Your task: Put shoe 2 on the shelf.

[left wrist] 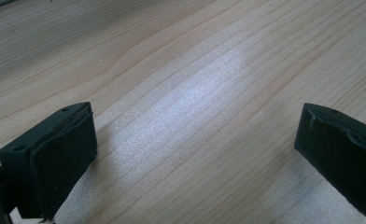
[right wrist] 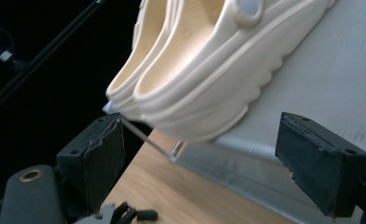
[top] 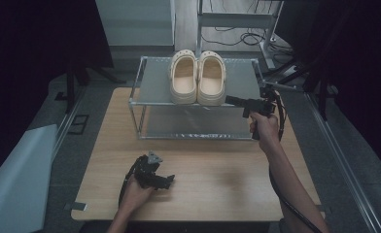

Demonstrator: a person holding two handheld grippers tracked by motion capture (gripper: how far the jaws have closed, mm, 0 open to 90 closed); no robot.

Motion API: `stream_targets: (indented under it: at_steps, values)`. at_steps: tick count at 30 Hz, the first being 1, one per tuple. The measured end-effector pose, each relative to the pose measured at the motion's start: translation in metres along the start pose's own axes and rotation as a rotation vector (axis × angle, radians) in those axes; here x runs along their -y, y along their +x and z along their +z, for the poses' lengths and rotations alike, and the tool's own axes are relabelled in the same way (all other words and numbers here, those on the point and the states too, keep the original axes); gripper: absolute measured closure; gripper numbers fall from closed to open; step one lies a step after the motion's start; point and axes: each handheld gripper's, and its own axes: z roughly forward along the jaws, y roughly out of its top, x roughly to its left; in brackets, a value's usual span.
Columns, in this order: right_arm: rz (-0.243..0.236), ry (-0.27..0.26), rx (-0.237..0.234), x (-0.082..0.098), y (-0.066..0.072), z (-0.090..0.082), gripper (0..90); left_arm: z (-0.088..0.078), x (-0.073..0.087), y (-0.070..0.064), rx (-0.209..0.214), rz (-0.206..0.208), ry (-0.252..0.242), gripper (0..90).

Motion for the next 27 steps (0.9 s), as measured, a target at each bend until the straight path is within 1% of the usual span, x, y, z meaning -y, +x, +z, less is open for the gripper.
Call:
stream_targets:
  at_steps: [4, 8, 13, 17, 19, 20, 23, 25, 27]
  values:
    - [-0.007, 0.01, -0.033, 0.013, 0.002, -0.009, 15.5, 0.0, 0.0, 0.0, 0.019, -0.015, -0.011, 0.0]
    - [-0.03, 0.026, -0.041, 0.024, 0.006, -0.018, 15.2, -0.001, -0.001, -0.001, 0.038, -0.03, -0.022, 0.0]
    - [-0.064, 0.039, -0.054, 0.04, 0.006, -0.028, 14.7, -0.002, -0.001, -0.001, 0.05, -0.029, -0.029, 0.0]
    - [-0.086, 0.053, -0.04, 0.056, 0.001, -0.034, 14.5, -0.004, 0.0, -0.001, 0.06, -0.031, -0.038, 0.0]
    - [-0.093, 0.062, -0.033, 0.065, -0.003, -0.035, 14.1, -0.003, 0.001, 0.0, 0.055, -0.022, -0.027, 0.0]
    - [-0.097, 0.065, -0.029, 0.068, -0.004, -0.036, 14.2, -0.003, 0.001, 0.0, 0.046, -0.015, -0.022, 0.0]
    - [-0.113, 0.085, -0.01, 0.083, -0.009, -0.037, 14.1, -0.003, 0.002, 0.0, 0.041, 0.002, -0.013, 0.0]
    - [-0.122, 0.095, 0.003, 0.093, -0.013, -0.038, 14.1, -0.003, 0.002, -0.001, 0.045, 0.002, -0.014, 0.0]
    - [-0.142, 0.102, 0.022, 0.102, -0.016, -0.039, 13.9, -0.003, 0.002, -0.001, 0.047, 0.001, -0.017, 0.0]
